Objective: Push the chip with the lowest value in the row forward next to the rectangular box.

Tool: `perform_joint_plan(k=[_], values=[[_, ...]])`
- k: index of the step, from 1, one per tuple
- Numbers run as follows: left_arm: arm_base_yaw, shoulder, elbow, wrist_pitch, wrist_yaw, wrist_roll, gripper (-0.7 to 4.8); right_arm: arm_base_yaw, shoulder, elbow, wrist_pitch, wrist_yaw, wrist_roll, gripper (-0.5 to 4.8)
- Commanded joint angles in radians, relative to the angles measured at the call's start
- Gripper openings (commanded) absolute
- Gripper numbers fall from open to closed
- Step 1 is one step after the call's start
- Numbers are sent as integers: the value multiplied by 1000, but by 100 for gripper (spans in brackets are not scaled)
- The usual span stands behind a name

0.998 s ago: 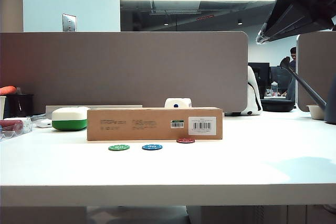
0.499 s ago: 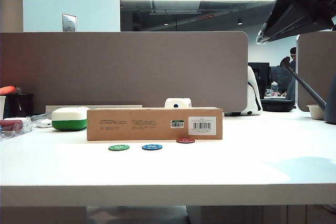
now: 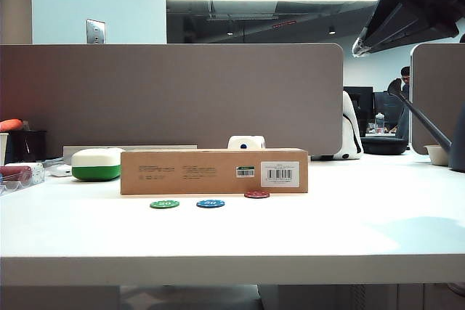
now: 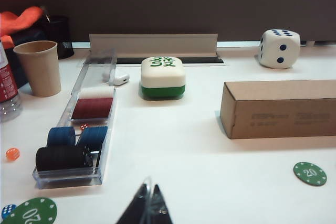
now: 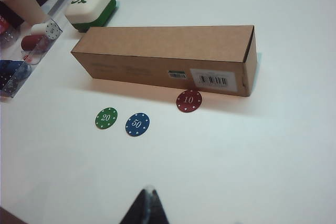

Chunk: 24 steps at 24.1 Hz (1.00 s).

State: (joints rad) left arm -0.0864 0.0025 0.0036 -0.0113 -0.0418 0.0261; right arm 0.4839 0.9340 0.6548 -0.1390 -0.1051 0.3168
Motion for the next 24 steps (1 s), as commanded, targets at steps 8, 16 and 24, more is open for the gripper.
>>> perform_joint_plan(k=[8, 16, 24], values=[[0, 0, 4, 57, 1, 0, -5, 0, -2, 3, 39, 3, 2, -6], [0, 0, 4, 51, 1, 0, -5, 0, -2, 2, 39, 48, 1, -6], [0, 0, 4, 50, 1, 0, -5, 0, -2, -36, 39, 58, 1, -6]])
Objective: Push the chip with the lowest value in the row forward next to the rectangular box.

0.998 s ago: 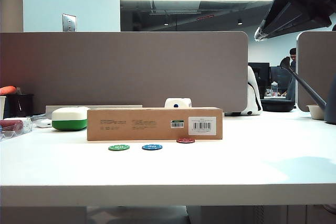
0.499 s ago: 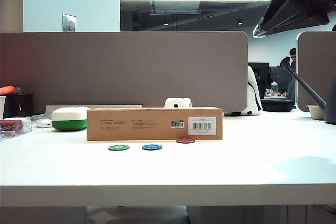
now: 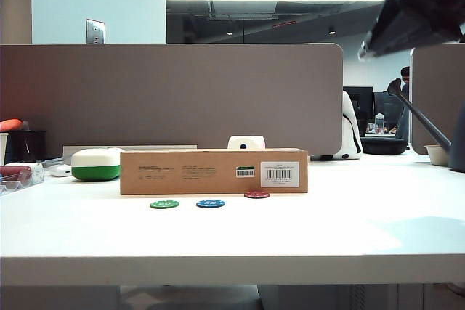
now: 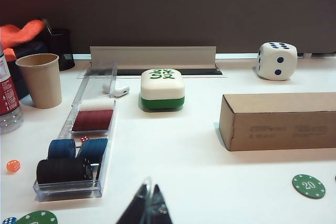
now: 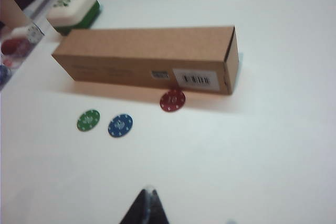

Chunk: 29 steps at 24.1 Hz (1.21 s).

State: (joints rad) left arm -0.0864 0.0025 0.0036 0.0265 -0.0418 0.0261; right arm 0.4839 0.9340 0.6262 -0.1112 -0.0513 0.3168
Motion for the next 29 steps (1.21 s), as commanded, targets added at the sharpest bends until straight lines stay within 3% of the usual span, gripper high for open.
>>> perform_joint_plan(k=[1, 21, 24, 29], values=[[0, 0, 4, 13, 1, 0, -5, 0, -2, -9, 12, 5, 1, -6], [0, 0, 4, 13, 1, 0, -5, 0, -2, -10, 21, 6, -4, -6], [0, 0, 4, 13, 1, 0, -5, 0, -2, -10, 22, 60, -3, -6], [0, 0, 4, 13, 1, 0, -5, 0, -2, -10, 21, 60, -3, -6]])
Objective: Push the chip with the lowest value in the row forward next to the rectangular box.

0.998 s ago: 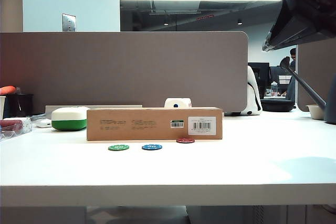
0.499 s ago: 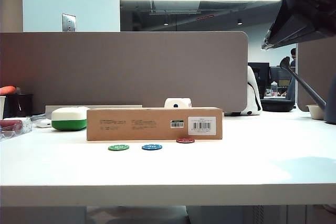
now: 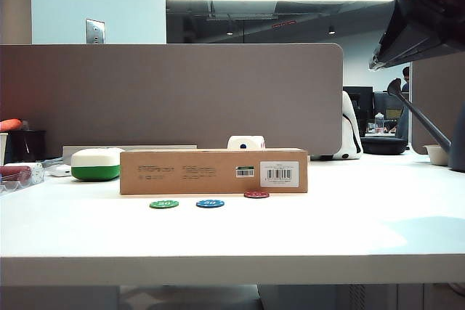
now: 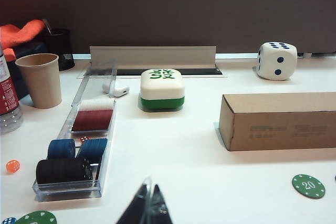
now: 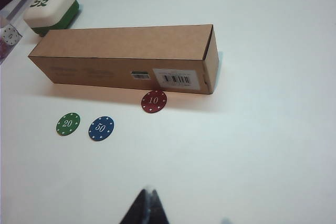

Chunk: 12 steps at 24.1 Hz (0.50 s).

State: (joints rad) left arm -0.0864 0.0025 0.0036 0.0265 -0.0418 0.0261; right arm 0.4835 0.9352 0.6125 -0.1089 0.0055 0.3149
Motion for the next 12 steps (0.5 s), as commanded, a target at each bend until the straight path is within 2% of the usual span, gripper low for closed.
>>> perform_joint_plan(k=[1, 4, 6, 10, 12], values=[[0, 0, 4, 13, 1, 0, -5, 0, -3, 4, 23, 3, -2, -6], [0, 0, 4, 13, 1, 0, -5, 0, -18, 3, 37, 33, -2, -6], [0, 0, 4, 13, 1, 0, -5, 0, -54, 3, 53, 92, -6, -6], [0, 0, 4, 13, 1, 0, -5, -1, -155, 3, 62, 113, -12, -6], [0, 0, 4, 13, 1, 0, -5, -12, -204, 3, 66, 140, -78, -6]])
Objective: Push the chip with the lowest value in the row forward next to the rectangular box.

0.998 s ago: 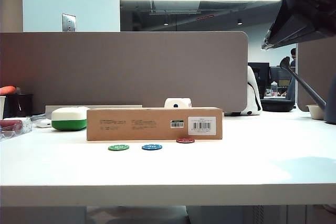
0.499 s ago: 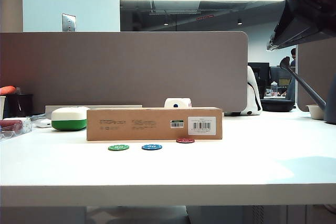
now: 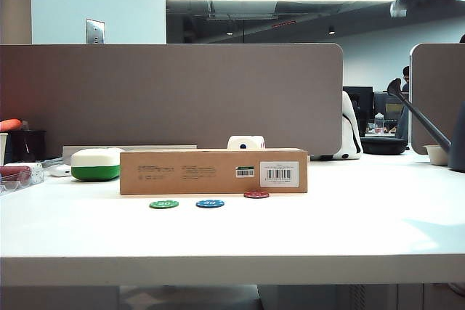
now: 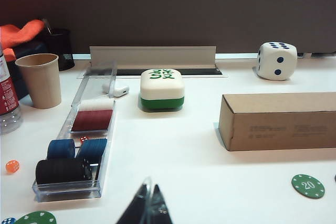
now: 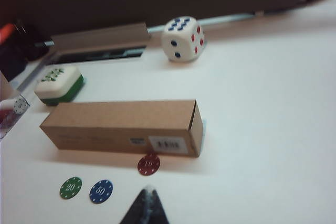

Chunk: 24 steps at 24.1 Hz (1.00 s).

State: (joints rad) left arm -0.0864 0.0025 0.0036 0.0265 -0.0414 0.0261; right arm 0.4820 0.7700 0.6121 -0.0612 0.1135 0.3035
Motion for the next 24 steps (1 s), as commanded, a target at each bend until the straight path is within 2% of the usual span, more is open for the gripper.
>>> perform_joint_plan(k=[1, 6, 9, 14, 17, 24], values=[[0, 0, 4, 13, 0, 0, -5, -29, -69, 3, 14, 30, -97, -6], [0, 0, 4, 13, 0, 0, -5, -183, -209, -7, -24, 15, -117, -6], [0, 0, 4, 12, 1, 0, -5, -271, -333, -72, -16, 19, -134, -6], [0, 0, 4, 13, 0, 0, -5, -317, -567, -297, 58, 31, -154, -6], [0, 0, 4, 13, 1, 0, -5, -369, -676, -416, 70, -7, -154, -6], [0, 0, 4, 12, 1, 0, -5, -459, -748, -579, 121, -30, -147, -6]])
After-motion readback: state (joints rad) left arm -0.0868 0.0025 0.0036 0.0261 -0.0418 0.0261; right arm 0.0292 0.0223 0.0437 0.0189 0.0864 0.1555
